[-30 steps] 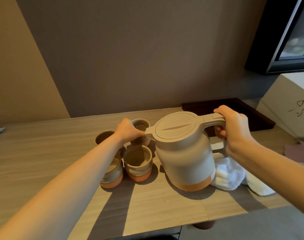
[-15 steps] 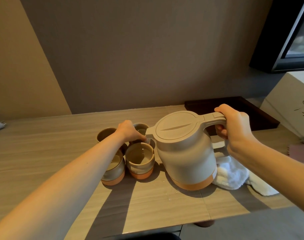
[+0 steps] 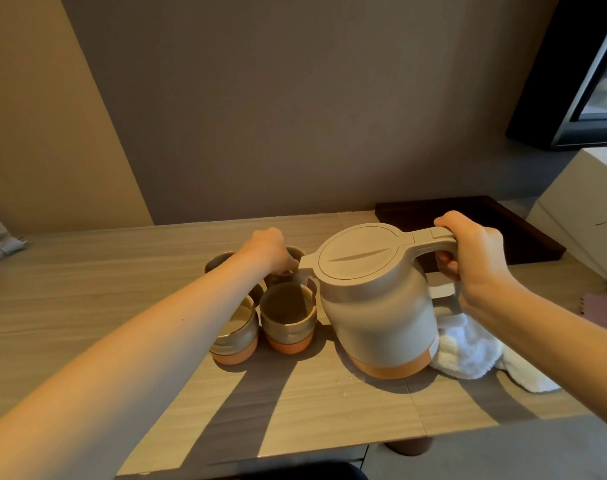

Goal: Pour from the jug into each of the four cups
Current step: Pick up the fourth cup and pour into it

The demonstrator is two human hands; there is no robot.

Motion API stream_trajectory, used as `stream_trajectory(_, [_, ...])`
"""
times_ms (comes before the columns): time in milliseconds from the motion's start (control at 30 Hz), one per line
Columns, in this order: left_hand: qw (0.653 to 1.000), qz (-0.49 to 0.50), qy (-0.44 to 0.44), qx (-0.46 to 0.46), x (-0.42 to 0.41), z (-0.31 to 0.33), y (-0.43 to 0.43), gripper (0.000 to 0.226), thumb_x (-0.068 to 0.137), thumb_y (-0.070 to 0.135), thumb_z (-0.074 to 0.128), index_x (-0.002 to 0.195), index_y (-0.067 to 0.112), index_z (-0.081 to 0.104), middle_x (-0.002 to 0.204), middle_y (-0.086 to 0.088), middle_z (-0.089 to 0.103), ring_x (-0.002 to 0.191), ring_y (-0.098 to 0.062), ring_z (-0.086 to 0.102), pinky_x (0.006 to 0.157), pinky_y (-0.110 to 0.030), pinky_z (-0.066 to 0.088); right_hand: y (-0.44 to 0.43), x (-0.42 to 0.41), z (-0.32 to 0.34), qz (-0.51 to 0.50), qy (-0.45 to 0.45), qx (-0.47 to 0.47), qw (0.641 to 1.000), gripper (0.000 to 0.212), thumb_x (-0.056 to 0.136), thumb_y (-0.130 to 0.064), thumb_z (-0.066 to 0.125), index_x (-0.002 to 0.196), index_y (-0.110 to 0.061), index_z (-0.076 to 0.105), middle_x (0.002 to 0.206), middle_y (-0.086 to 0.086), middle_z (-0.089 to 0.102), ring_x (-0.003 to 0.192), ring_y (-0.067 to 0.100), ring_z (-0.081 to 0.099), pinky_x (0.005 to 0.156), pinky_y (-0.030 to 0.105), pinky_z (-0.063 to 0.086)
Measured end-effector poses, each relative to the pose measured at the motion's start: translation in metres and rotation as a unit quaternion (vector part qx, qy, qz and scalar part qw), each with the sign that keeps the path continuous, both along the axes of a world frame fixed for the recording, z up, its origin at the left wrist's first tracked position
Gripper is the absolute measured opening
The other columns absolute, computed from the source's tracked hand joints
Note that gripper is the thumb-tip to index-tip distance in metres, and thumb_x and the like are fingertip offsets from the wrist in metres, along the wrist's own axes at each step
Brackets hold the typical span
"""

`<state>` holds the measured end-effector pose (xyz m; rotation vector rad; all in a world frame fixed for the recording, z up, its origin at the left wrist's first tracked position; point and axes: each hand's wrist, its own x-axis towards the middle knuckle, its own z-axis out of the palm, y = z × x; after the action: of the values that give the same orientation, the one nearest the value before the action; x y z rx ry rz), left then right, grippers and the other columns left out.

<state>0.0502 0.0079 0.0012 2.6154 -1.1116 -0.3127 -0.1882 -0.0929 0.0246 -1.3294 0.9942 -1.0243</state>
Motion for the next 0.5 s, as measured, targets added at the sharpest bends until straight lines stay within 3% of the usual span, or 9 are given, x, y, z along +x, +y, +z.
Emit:
stream_trajectory(67, [0.999, 0.002, -0.022, -0.026, 0.005, 0.004, 0.009, 0.030, 0.088, 0.037, 0.068, 0.091, 0.007, 0.063, 0.078, -0.005, 0.062, 0.074, -0.017, 0.062, 0.064, -0.024, 0.047, 0.001, -0.001, 0.000, -0.001, -0.001, 0.002, 1.000, 0.035, 0.084, -0.032, 0.060, 0.101, -0.001, 0.064, 0.086, 0.009, 0.064, 0.072, 0.014, 0.058, 0.056, 0.022, 0.042])
stream_trajectory(133, [0.995, -0.001, -0.028, -0.092, 0.014, 0.000, 0.023, 0.039, 0.089, 0.038, 0.067, 0.113, 0.008, 0.065, 0.103, -0.007, 0.069, 0.095, -0.021, 0.066, 0.077, -0.028, 0.052, 0.003, -0.001, 0.001, -0.003, 0.002, 0.000, 1.000, 0.034, 0.084, -0.032, 0.060, 0.100, -0.002, 0.065, 0.085, 0.008, 0.064, 0.074, 0.015, 0.058, 0.057, 0.022, 0.042])
stream_trajectory(200, [0.990, -0.002, -0.053, -0.131, 0.022, -0.007, 0.040, 0.051, 0.089, 0.037, 0.066, 0.132, 0.012, 0.056, 0.127, -0.008, 0.062, 0.115, -0.022, 0.059, 0.093, -0.033, 0.048, 0.005, -0.001, 0.001, -0.005, 0.004, -0.003, 1.000, 0.031, 0.085, -0.031, 0.060, 0.098, -0.004, 0.065, 0.084, 0.007, 0.063, 0.078, 0.017, 0.059, 0.059, 0.023, 0.043])
stream_trajectory(300, [0.990, 0.025, -0.081, -0.111, 0.036, -0.022, 0.061, 0.068, 0.084, 0.039, 0.072, 0.141, 0.015, 0.045, 0.141, -0.008, 0.049, 0.132, -0.026, 0.042, 0.104, -0.040, 0.040, 0.008, -0.001, 0.002, -0.008, 0.005, -0.007, 1.000, 0.030, 0.085, -0.031, 0.060, 0.098, -0.005, 0.064, 0.087, 0.008, 0.063, 0.085, 0.020, 0.060, 0.062, 0.024, 0.044])
stream_trajectory(400, [0.994, 0.086, -0.002, -0.072, 0.049, -0.033, 0.075, 0.093, 0.073, 0.047, 0.080, 0.146, 0.011, 0.034, 0.145, -0.013, 0.043, 0.133, -0.032, 0.040, 0.102, -0.042, 0.042, 0.012, -0.001, 0.002, 0.000, 0.005, -0.010, 1.000, 0.025, 0.084, -0.030, 0.060, 0.090, -0.006, 0.064, 0.083, 0.008, 0.062, 0.082, 0.020, 0.057, 0.061, 0.025, 0.042])
stream_trajectory(500, [0.978, 0.144, 0.127, -0.080, 0.055, -0.041, 0.080, 0.098, 0.070, 0.047, 0.083, 0.144, 0.010, 0.031, 0.142, -0.014, 0.046, 0.127, -0.032, 0.049, 0.089, -0.037, 0.049, 0.015, -0.001, 0.002, 0.010, 0.004, -0.018, 1.000, 0.022, 0.085, -0.028, 0.060, 0.076, -0.009, 0.063, 0.077, 0.008, 0.061, 0.077, 0.019, 0.057, 0.063, 0.026, 0.043])
